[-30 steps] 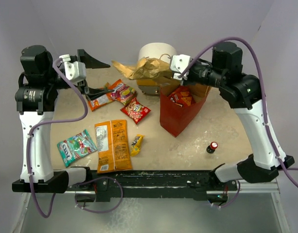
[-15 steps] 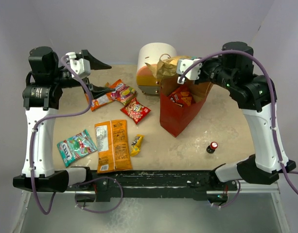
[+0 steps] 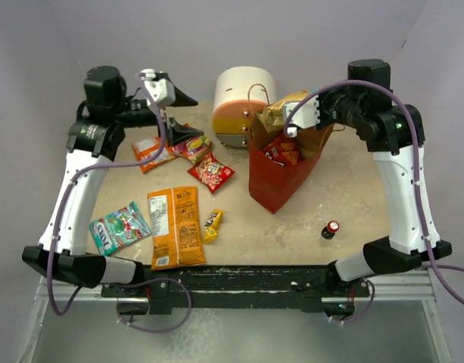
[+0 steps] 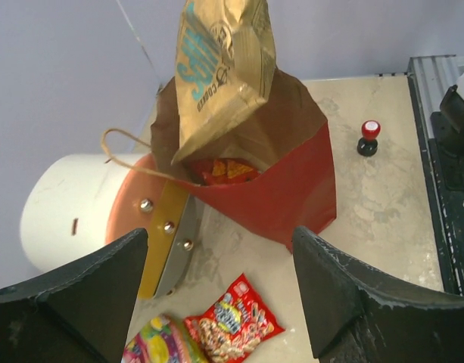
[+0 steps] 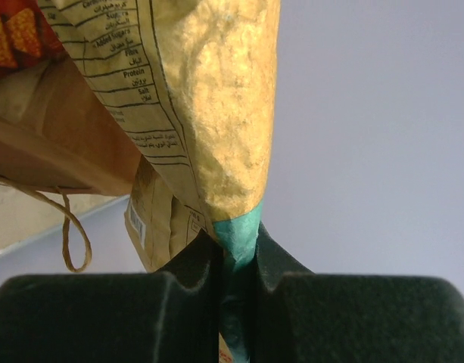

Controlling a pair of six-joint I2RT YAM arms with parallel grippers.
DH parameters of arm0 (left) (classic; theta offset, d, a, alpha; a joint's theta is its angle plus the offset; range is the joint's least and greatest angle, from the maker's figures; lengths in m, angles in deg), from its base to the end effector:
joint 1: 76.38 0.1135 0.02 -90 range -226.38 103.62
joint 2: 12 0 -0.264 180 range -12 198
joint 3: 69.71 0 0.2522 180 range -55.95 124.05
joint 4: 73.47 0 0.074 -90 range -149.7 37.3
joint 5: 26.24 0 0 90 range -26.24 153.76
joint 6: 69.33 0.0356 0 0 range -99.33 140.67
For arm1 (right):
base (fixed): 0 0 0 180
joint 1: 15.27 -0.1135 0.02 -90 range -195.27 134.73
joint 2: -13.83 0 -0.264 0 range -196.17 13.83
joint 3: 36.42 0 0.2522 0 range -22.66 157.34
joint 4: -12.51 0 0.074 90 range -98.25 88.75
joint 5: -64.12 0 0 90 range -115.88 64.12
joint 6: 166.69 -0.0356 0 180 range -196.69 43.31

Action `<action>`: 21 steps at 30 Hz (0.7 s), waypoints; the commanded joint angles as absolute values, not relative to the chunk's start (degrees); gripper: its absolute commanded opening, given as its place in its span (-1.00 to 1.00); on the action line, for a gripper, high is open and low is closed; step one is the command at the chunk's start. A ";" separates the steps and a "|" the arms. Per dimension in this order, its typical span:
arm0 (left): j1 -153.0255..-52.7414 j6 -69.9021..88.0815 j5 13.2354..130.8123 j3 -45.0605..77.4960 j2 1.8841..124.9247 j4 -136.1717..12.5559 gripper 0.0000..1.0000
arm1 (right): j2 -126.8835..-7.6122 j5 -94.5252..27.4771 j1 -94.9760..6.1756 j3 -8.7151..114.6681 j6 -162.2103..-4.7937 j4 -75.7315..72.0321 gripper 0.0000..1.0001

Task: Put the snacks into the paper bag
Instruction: Place the snack in the paper bag.

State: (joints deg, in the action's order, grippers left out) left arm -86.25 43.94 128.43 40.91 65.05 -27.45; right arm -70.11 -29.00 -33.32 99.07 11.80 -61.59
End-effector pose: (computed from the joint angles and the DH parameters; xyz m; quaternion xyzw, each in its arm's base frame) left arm 0.2488 -0.0759 0.4910 0.5089 0.5358 -0.3524 0.5742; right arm 0.2372 0.0793 0.5315 -0.6754 0.4851 -0.3016 0.4665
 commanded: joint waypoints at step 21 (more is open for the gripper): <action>-116.15 39.36 112.47 56.60 88.65 -35.25 0.64 | -70.03 -31.48 -33.29 97.13 22.05 -60.84 -1.00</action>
